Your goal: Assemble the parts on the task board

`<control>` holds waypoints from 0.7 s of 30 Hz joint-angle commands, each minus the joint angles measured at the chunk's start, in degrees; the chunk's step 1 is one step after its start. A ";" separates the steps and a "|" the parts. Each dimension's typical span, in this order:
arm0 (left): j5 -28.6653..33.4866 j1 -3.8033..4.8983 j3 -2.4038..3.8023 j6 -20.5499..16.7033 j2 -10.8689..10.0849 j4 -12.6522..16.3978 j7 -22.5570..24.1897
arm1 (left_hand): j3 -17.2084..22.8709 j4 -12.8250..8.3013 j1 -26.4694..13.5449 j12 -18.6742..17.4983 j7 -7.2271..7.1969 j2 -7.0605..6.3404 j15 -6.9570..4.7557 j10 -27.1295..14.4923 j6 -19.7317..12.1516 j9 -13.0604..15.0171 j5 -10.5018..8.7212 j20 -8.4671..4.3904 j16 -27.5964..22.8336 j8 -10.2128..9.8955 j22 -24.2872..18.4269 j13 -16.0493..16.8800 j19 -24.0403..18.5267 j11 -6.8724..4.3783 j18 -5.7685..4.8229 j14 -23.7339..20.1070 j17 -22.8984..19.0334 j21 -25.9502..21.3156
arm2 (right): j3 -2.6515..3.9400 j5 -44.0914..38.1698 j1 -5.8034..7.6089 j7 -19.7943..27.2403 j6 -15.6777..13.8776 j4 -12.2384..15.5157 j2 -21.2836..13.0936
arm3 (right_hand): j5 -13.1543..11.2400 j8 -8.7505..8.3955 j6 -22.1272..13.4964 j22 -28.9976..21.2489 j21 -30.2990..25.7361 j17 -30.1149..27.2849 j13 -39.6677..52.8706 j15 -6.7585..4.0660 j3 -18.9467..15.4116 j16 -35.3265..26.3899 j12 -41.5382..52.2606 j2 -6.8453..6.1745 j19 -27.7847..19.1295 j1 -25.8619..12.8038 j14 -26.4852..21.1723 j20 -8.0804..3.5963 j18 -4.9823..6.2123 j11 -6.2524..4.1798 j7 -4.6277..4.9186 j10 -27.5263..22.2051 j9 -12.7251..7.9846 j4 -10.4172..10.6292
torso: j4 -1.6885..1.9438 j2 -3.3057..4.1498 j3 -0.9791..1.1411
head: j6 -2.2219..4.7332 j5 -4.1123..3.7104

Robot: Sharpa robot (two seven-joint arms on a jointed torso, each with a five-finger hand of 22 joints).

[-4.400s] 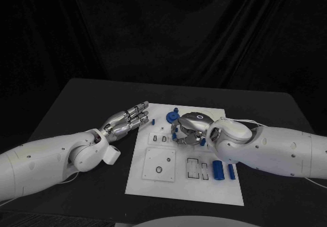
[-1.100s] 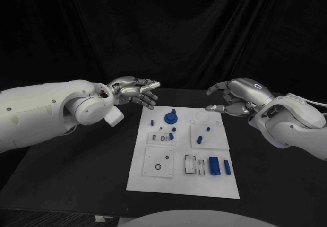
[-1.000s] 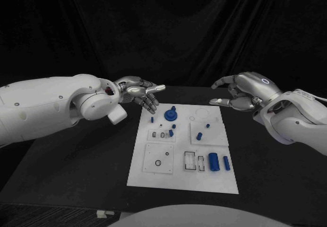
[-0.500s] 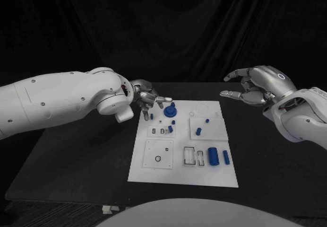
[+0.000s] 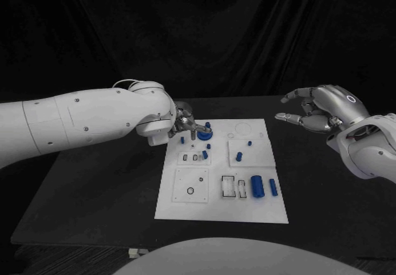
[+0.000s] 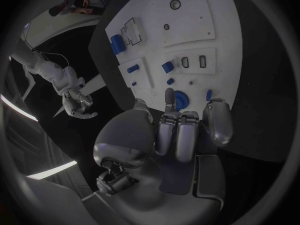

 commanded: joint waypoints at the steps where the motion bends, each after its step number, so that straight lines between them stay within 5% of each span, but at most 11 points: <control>1: -2.03 -0.31 0.05 4.89 1.01 -0.73 -2.89 | 0.38 -0.01 -0.58 0.20 -0.48 0.01 -0.68 6.11 0.49 1.29 0.10 -0.26 0.15 0.41 1.12 15.05 0.69 -0.62 -1.09 5.95 15.05 0.54 | 0.04 0.12 -0.33 0.10 -1.10 -0.21 0.20 | 0.48 0.29 0.63 0.03 -0.29 0.03 7.38 0.37 -0.09 -0.21 -0.25 0.62 0.18 0.07 2.93 0.36 0.66 0.40 -0.02 2.79 -0.08 -0.27 | -0.88 -0.36 0.88 | 0.00 0.78; 2: -2.04 -0.39 0.05 5.08 1.25 -0.85 -2.88 | 0.48 -0.07 -0.55 0.20 -0.62 0.00 -0.81 6.11 0.78 1.80 0.19 -0.38 0.15 0.48 1.45 15.05 0.90 -0.76 -1.15 5.95 15.05 0.69 | 0.04 0.12 -0.38 0.12 -1.06 -0.24 0.22 | 0.48 0.29 0.63 0.03 -0.29 0.03 7.38 0.37 -0.09 -0.21 -0.25 0.62 0.18 0.07 2.93 0.36 0.66 0.40 -0.02 2.79 -0.08 -0.27 | -1.05 -0.44 1.08 | 0.00 1.03; 7: -2.10 -0.93 0.05 6.15 2.59 -1.39 -3.00 | 0.80 -0.25 -0.32 0.20 -1.05 -0.07 -1.17 6.11 1.64 3.19 0.54 -0.73 0.15 0.68 2.61 15.05 1.67 -1.16 -1.37 5.95 15.05 1.19 | 0.04 0.33 -0.73 0.23 -0.72 -0.57 0.45 | 1.06 0.29 0.83 0.05 -0.32 0.00 7.20 0.40 -0.08 -0.22 -0.43 0.70 0.22 0.23 2.93 0.38 0.65 0.42 -0.01 2.74 -0.16 -0.32 | -1.24 -0.57 1.37 | 0.00 1.57; 21: -2.14 -3.48 0.06 7.42 4.72 -3.81 -3.61 | 1.88 -0.77 0.45 0.20 -1.57 0.14 -1.76 6.11 2.31 5.31 1.66 -1.34 0.15 -0.32 2.83 15.05 1.65 -1.71 -1.37 5.95 15.05 1.19 | 0.05 0.71 -1.34 0.65 0.03 -1.07 0.93 | 1.78 0.27 1.04 0.08 -0.39 0.00 6.68 0.44 -0.06 -0.20 -0.97 0.78 0.27 0.53 2.94 0.42 0.65 0.49 0.00 2.53 -0.27 -0.42 | -1.21 -0.61 1.39 | 0.00 1.89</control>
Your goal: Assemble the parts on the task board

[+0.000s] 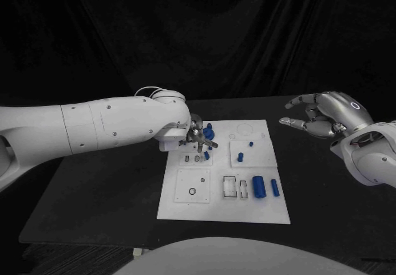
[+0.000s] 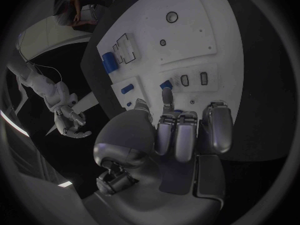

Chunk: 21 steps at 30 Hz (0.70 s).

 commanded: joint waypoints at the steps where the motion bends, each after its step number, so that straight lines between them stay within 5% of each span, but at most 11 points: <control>1: -0.23 -0.45 0.06 1.26 0.34 -0.31 -0.63 | 0.66 -0.11 0.56 0.20 -0.08 0.18 -0.56 6.13 0.20 0.35 0.70 -0.29 0.15 -0.65 -0.17 15.06 -0.11 -0.48 -0.46 5.95 15.06 -0.09 | 0.05 0.10 -0.20 0.19 0.00 -0.09 0.04 | 0.27 0.27 0.23 0.08 -0.10 0.01 6.61 0.44 -0.06 -0.20 -0.46 0.32 0.06 0.07 2.95 0.21 0.64 0.29 0.00 2.31 -0.07 -0.42 | -0.03 -0.01 0.01 | 0.01 -0.12; 4: -0.23 -0.88 0.06 1.20 0.62 -0.55 -0.51 | 1.16 -0.53 1.08 0.20 -0.13 0.16 -0.62 6.13 0.42 0.95 1.74 -0.38 0.15 -1.39 -0.18 15.06 -0.21 -0.54 -0.45 5.95 15.06 -0.20 | 0.05 0.11 -0.32 0.23 0.12 -0.14 0.11 | 0.30 0.28 0.25 0.09 -0.05 0.04 6.51 0.44 -0.06 -0.18 -0.57 0.33 0.07 0.08 2.96 0.21 0.64 0.29 0.00 2.27 -0.08 -0.42 | -0.03 -0.01 0.01 | 0.01 -0.25; 6: -0.23 -1.24 0.06 1.15 0.80 -0.79 -0.48 | 1.41 -0.73 1.34 0.20 -0.17 0.15 -0.65 6.13 0.56 1.25 2.17 -0.41 0.15 -1.69 -0.22 15.06 -0.27 -0.58 -0.43 5.95 15.06 -0.26 | 0.05 0.11 -0.38 0.29 0.20 -0.16 0.24 | 0.31 0.28 0.25 0.10 -0.05 0.05 6.49 0.44 -0.06 -0.17 -0.59 0.33 0.08 0.09 2.96 0.21 0.64 0.30 0.00 2.26 -0.08 -0.42 | -0.21 -0.15 0.26 | 0.01 0.20; 11: -0.23 -2.00 0.06 0.67 1.26 -1.44 -0.18 | 1.88 -1.17 1.89 0.20 -0.23 0.13 -0.72 6.13 0.75 1.82 2.75 -0.47 0.15 -2.16 -0.30 15.06 -0.38 -0.64 -0.40 5.95 15.06 -0.37 | 0.05 0.12 -0.46 0.35 0.53 -0.17 0.40 | 0.36 0.28 0.28 0.08 -0.11 0.02 6.38 0.45 -0.06 -0.19 -0.70 0.34 0.07 0.11 2.95 0.21 0.65 0.30 0.00 2.22 -0.08 -0.42 | -0.28 -0.28 0.29 | 0.01 0.98; 21: -0.23 -2.83 0.06 0.11 1.88 -2.44 0.76 | 3.24 -2.32 3.13 0.20 -0.07 0.09 -0.71 6.13 0.29 3.14 4.09 -0.50 0.15 -4.27 -0.85 15.06 -0.96 -0.56 -0.26 5.95 15.06 -0.93 | 0.05 0.80 -0.52 0.56 0.90 -0.05 0.35 | 0.61 0.31 0.45 -0.03 -0.53 -0.23 5.78 0.48 -0.03 -0.32 -1.33 0.45 0.03 0.22 2.91 0.23 0.70 0.35 -0.01 1.96 -0.12 -0.44 | -0.30 -0.39 0.46 | 0.01 0.69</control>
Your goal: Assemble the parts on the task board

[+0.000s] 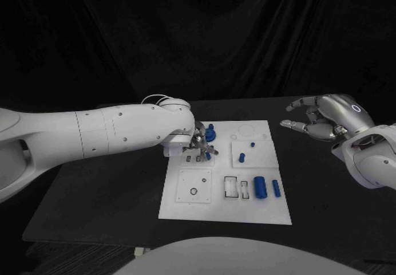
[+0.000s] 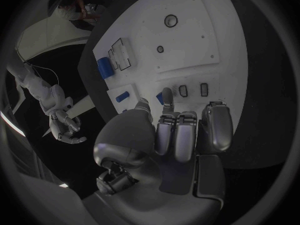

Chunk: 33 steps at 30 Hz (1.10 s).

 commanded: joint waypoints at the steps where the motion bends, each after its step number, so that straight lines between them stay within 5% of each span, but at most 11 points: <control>1: -0.05 -0.23 0.06 -0.26 0.28 -0.25 0.96 | 0.47 -0.17 0.59 0.20 0.36 0.01 -0.28 5.97 -0.17 0.23 0.46 0.05 0.15 -0.60 -0.06 15.06 -0.44 -0.30 -0.26 5.94 15.07 -0.35 | 0.04 0.49 -0.15 0.24 0.36 0.13 -0.05 | 0.26 0.31 0.47 -0.02 -0.51 -0.14 5.71 0.48 -0.03 -0.32 -0.43 0.46 0.03 0.25 2.91 0.23 0.70 0.36 -0.01 1.92 -0.07 -0.45 | -0.10 -0.10 0.11 | 0.01 -0.16; 33: -0.05 -1.31 0.06 -0.86 2.33 -4.21 2.64 | 2.93 -1.71 2.12 0.20 0.79 0.48 0.02 5.97 -0.91 2.04 1.31 0.31 0.15 -3.49 -0.73 15.06 -1.16 0.07 -0.07 5.94 15.07 -1.14 | 0.04 0.73 -0.83 0.90 1.65 0.08 0.03 | 0.17 0.12 0.58 -0.21 -1.36 -0.57 4.78 0.55 -0.03 -0.56 -1.45 0.26 -0.05 1.28 2.83 0.31 0.80 0.42 0.07 1.47 -0.32 -0.90 | -0.05 -0.66 0.42 | 0.01 -0.26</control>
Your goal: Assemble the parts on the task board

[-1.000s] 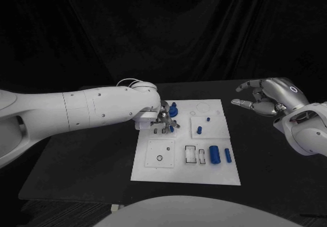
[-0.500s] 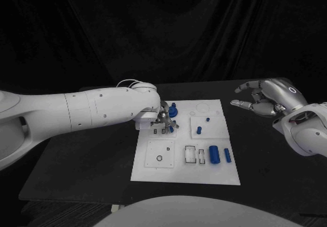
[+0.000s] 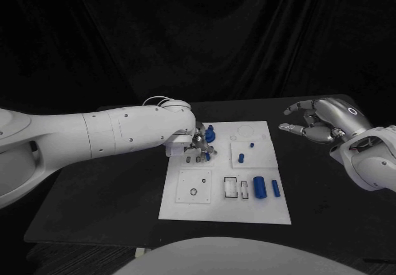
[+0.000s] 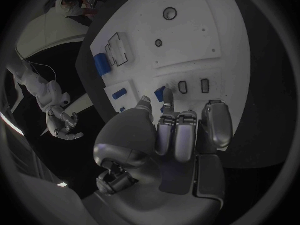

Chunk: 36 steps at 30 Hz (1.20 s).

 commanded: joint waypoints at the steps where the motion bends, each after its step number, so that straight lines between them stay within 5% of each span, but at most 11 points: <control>1: 0.02 -0.28 0.05 -0.38 0.28 -0.36 1.29 | 0.40 -0.11 0.66 0.19 0.18 -0.13 0.02 5.98 -0.33 0.13 0.37 -0.09 0.15 -0.49 -0.08 15.00 -0.39 0.07 -0.07 5.94 15.08 -0.30 | 0.04 -0.05 -0.16 0.11 0.51 0.03 0.07 | -0.08 0.12 0.38 -0.08 -0.35 -0.08 4.78 0.55 -0.01 -0.21 -0.38 0.05 -0.05 0.58 2.83 0.31 0.80 0.42 -0.14 1.47 -0.05 -0.26 | -0.03 -0.09 0.03 | 0.02 -0.11; 36: 0.02 -1.02 0.05 0.54 1.16 -2.24 3.02 | 4.35 -2.80 3.31 0.19 -0.14 -0.53 -0.09 5.98 0.16 3.23 4.36 -0.12 0.15 -2.80 -0.13 15.00 -0.64 -0.14 0.04 5.94 15.08 -0.95 | 0.04 -0.03 -0.66 0.00 0.80 -0.07 0.06 | -0.16 0.11 0.53 -0.15 -0.66 -0.30 4.47 0.60 0.11 -0.34 -0.72 0.26 -0.08 0.99 2.78 0.33 0.84 0.50 -0.14 1.33 -0.13 -0.35 | 0.04 -0.19 0.15 | 0.02 -0.71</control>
